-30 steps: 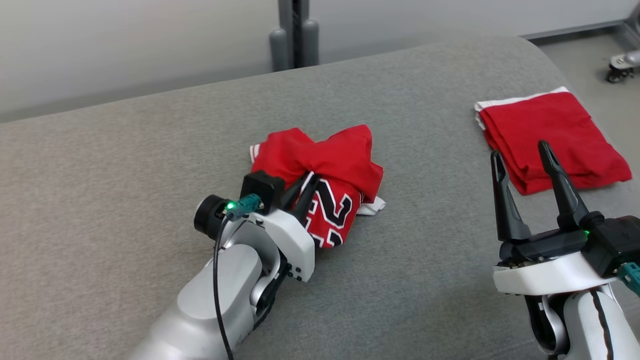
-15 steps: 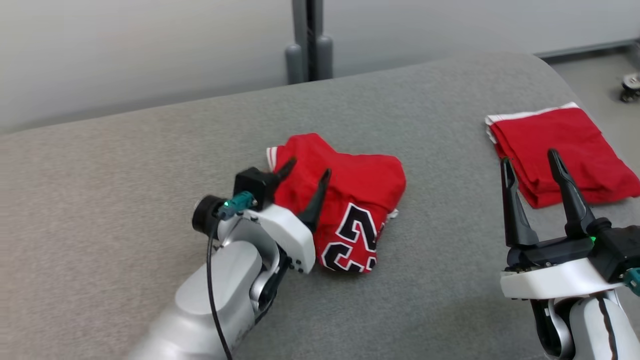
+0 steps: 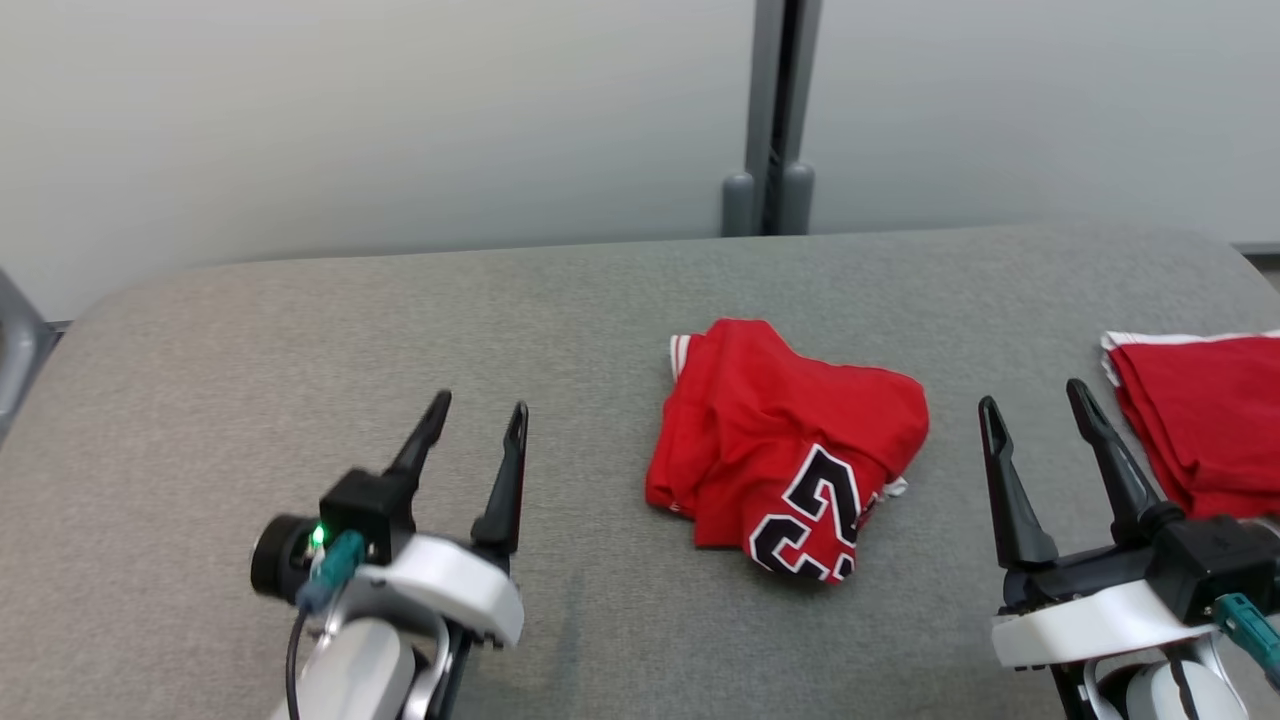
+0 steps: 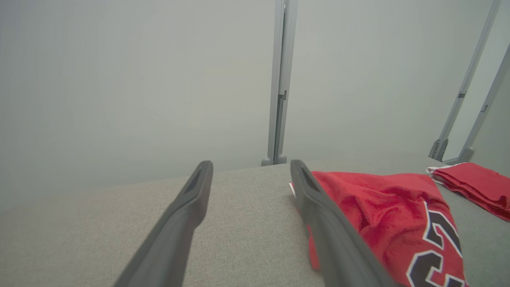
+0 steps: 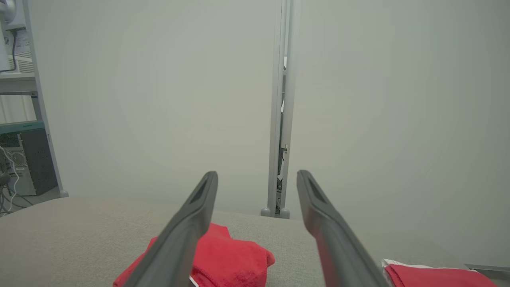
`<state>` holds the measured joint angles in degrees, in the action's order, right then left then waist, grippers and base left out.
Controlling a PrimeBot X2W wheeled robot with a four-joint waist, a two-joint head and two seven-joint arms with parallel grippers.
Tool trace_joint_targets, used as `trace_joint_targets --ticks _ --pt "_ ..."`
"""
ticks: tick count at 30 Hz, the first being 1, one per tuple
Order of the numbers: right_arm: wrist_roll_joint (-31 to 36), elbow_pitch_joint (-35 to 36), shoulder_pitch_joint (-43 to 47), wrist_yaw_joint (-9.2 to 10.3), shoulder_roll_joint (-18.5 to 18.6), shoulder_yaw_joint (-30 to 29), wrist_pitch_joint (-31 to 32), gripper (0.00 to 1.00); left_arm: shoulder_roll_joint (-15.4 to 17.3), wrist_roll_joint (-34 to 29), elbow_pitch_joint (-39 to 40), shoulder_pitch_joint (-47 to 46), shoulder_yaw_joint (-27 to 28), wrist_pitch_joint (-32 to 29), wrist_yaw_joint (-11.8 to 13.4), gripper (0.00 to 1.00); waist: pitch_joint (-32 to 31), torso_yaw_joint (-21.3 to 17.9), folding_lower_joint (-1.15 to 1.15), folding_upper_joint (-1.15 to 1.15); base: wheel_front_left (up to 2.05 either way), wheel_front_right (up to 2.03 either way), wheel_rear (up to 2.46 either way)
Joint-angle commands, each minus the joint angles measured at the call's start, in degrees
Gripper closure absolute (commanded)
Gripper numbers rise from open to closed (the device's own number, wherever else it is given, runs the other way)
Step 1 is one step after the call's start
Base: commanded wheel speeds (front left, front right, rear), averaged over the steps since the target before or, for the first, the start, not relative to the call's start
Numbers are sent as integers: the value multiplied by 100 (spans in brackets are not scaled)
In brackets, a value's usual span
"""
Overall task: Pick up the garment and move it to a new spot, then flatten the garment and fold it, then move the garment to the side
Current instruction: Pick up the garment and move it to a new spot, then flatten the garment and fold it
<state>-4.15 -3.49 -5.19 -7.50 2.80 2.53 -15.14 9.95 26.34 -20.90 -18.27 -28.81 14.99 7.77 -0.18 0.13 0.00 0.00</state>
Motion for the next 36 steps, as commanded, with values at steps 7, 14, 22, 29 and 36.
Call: trace_joint_targets --ticks 7,14,22,29,36 --pt "-201 -126 207 1 24 42 0 0 -278 -692 618 1025 638 23 -198 0 -231 317 0 0 0 0 0" --pt "-294 -189 328 1 23 56 1 0 -576 -1163 946 1511 1183 24 -476 0 -328 425 0 0 0 0 0" --pt "-356 -228 309 1 23 87 1 0 -685 -1378 995 1557 1425 24 -664 0 -342 460 0 0 0 0 0" --pt "-394 -241 281 1 22 97 0 0 -694 -1279 926 1591 1339 24 -694 0 -316 445 0 0 0 0 0" --pt "-232 -449 172 1 23 82 0 0 -694 -1160 896 1477 1178 24 -644 0 -208 510 0 0 0 0 0"
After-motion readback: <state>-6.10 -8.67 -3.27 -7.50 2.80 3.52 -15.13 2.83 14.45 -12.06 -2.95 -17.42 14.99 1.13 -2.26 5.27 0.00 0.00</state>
